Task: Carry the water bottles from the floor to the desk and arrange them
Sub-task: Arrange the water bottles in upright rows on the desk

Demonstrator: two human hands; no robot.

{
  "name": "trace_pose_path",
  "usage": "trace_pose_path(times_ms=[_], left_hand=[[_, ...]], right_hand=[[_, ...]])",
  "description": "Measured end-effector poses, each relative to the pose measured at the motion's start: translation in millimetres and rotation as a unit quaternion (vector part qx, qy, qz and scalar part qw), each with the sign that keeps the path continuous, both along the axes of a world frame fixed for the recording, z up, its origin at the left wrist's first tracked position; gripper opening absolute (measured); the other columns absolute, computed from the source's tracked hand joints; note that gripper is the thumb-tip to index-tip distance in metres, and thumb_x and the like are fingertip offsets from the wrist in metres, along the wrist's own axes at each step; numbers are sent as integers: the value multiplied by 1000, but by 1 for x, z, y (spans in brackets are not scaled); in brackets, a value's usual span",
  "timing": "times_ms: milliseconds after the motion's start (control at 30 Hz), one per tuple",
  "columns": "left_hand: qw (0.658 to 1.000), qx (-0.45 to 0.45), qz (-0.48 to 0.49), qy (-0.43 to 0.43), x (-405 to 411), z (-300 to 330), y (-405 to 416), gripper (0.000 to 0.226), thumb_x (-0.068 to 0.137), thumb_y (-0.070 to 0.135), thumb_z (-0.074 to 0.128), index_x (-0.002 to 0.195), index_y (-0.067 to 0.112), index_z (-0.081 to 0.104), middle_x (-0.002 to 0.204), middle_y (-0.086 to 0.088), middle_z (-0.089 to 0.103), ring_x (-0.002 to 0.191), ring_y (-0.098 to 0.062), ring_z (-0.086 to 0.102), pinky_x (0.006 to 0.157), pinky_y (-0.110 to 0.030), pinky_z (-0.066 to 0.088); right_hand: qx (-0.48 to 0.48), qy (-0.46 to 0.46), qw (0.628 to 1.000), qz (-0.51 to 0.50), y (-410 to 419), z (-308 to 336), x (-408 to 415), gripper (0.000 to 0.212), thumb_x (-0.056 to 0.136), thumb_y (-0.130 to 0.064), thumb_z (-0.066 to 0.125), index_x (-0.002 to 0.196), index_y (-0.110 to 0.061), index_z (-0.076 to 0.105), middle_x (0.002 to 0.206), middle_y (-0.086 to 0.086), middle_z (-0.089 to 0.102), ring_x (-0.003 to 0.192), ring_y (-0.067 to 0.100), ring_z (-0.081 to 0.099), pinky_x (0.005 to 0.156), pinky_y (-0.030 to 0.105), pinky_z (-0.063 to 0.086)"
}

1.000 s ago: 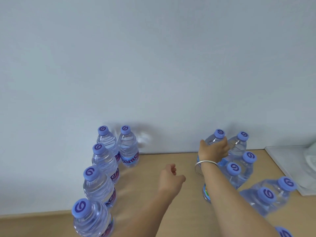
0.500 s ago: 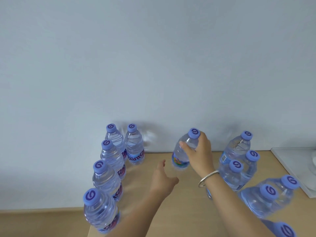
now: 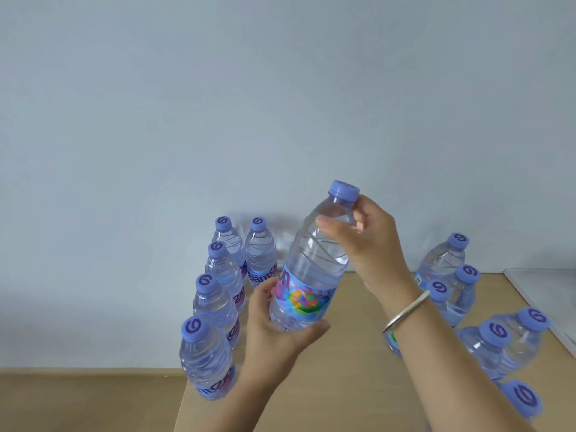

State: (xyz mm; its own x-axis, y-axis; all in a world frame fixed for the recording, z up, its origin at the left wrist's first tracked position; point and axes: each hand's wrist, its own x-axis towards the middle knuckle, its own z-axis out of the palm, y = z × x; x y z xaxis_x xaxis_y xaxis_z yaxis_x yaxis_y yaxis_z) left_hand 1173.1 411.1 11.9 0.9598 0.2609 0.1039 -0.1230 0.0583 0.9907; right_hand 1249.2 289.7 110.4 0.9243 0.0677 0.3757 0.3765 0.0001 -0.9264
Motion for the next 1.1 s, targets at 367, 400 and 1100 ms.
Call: trace_pose_path(times_ms=[367, 400, 1100], left_hand=[[935, -177, -299, 74, -28, 18, 22, 69, 46, 26, 82, 108, 7, 59, 97, -10, 67, 89, -24, 61, 77, -30, 49], [950, -165, -260, 59, -29, 18, 20, 62, 48, 22, 79, 106, 6, 60, 94, -10, 68, 87, -22, 61, 75, -28, 51], [986, -74, -128, 79, -30, -13, 34, 53, 50, 18, 84, 98, 5, 66, 91, -11, 74, 82, -19, 69, 69, -24, 54]], right_hand=[[206, 106, 940, 251, 10, 14, -2, 33, 56, -35, 72, 85, -21, 71, 83, 5, 71, 73, 16, 68, 66, 28, 55], [148, 90, 962, 209, 10, 16, -2, 27, 62, -38, 65, 84, -25, 69, 84, 1, 71, 74, 14, 67, 68, 27, 54], [-160, 117, 974, 109, 22, -18, -2, 59, 52, -41, 81, 103, -16, 63, 98, 0, 72, 94, 18, 69, 89, 47, 53]])
